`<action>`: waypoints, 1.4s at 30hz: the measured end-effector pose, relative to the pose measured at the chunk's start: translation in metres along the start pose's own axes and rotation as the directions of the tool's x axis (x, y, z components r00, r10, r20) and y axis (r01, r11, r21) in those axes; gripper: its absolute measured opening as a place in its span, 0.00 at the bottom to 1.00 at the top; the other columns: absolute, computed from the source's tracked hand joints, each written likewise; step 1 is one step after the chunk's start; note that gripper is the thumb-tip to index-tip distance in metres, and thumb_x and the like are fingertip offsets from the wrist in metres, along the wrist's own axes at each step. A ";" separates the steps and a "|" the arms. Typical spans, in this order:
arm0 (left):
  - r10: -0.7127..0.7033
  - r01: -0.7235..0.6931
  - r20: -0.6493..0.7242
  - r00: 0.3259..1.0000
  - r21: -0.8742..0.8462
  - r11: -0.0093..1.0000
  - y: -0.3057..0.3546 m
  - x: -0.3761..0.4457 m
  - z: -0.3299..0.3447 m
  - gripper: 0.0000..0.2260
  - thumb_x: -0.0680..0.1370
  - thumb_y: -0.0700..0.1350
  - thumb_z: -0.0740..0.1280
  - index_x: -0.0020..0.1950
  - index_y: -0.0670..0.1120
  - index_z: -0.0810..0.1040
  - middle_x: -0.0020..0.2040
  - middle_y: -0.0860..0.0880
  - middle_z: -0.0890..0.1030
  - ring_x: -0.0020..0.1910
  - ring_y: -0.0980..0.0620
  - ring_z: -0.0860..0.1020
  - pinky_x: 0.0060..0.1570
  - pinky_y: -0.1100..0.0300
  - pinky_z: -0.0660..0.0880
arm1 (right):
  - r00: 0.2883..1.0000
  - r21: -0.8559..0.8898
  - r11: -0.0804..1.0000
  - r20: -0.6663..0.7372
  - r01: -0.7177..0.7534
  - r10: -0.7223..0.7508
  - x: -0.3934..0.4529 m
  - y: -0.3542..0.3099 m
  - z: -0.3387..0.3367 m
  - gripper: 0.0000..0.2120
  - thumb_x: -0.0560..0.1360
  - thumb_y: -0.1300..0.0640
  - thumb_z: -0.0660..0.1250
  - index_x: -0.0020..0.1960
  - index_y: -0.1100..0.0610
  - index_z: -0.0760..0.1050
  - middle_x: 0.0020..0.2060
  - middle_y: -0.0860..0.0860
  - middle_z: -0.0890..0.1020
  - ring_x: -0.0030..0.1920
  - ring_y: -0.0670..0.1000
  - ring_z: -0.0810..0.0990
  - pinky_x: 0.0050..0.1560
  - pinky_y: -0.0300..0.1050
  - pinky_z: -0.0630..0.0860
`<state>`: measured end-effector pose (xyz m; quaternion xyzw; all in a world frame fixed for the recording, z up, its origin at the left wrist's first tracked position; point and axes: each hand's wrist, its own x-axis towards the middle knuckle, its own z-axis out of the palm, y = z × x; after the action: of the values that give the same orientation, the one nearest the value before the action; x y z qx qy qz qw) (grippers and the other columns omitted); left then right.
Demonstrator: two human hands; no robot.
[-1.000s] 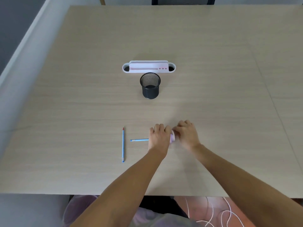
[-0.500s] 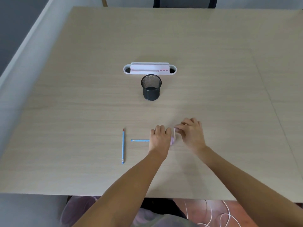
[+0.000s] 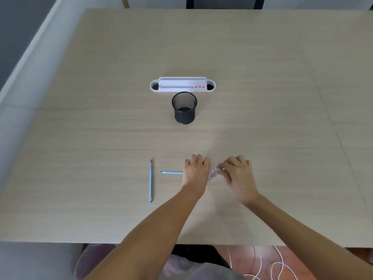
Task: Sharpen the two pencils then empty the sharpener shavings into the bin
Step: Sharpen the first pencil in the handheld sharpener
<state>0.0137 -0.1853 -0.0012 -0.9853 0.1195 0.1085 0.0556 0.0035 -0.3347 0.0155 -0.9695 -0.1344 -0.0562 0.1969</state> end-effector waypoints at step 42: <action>-0.030 0.030 -0.007 1.000 0.036 0.999 0.004 0.002 -0.001 0.22 0.57 0.45 0.76 0.45 0.49 0.70 0.41 0.50 0.75 0.42 0.50 0.72 0.35 0.59 0.63 | 0.999 -0.063 0.998 0.034 0.000 0.002 -0.020 0.014 0.058 0.07 0.70 0.59 0.65 0.35 0.52 0.79 0.33 0.47 0.77 0.40 0.51 0.66 0.38 0.44 0.63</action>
<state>0.0144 -0.1900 -0.0007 -0.9862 0.1067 0.1021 0.0748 -0.0084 -0.3290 -0.0459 -0.9761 -0.1356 -0.0436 0.1640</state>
